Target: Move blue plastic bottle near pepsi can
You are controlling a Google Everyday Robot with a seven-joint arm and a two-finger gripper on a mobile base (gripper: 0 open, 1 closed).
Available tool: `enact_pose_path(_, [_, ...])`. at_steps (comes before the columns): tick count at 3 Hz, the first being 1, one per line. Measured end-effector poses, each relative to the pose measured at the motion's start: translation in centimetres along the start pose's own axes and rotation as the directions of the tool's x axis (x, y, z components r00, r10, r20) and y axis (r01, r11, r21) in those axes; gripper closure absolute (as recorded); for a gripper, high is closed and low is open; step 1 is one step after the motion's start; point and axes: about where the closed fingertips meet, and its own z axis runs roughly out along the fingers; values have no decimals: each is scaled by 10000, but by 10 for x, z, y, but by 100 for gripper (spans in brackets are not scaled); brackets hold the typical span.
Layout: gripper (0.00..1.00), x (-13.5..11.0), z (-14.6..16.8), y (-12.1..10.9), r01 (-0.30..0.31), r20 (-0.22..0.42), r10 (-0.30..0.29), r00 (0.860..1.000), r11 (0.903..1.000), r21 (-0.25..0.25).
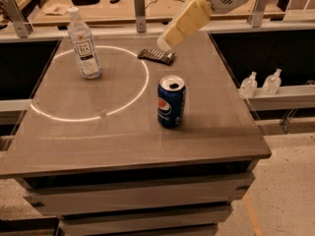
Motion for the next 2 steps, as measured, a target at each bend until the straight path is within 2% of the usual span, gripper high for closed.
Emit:
enact_pose_path(1, [0, -19, 17, -10, 108, 503, -158, 9986, 9950, 996])
enact_pose_path(2, [0, -31, 32, -31, -408, 932, 263, 9953, 9867, 1576])
